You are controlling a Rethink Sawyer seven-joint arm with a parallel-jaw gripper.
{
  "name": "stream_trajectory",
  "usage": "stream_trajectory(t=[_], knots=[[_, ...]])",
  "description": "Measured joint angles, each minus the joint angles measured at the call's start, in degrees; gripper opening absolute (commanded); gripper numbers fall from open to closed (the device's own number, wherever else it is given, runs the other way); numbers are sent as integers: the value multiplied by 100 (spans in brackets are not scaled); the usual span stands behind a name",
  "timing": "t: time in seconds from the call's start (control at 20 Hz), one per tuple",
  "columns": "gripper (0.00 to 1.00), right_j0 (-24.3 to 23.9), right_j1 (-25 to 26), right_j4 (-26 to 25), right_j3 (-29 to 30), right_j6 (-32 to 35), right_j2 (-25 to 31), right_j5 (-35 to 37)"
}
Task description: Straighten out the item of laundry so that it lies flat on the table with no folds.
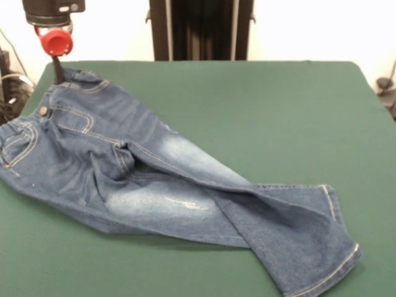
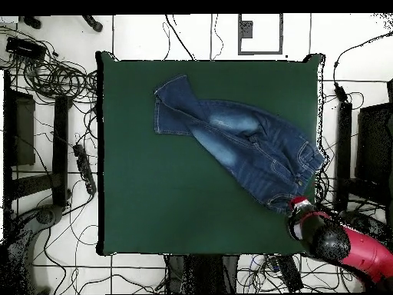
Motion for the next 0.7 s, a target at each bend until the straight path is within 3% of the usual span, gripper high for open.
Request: stream_trajectory(t=[0.4,0.7], knots=[[0,70,-298,-4,529,0,-23,-242],[0,513,-681,117,915,0,-277,-284]])
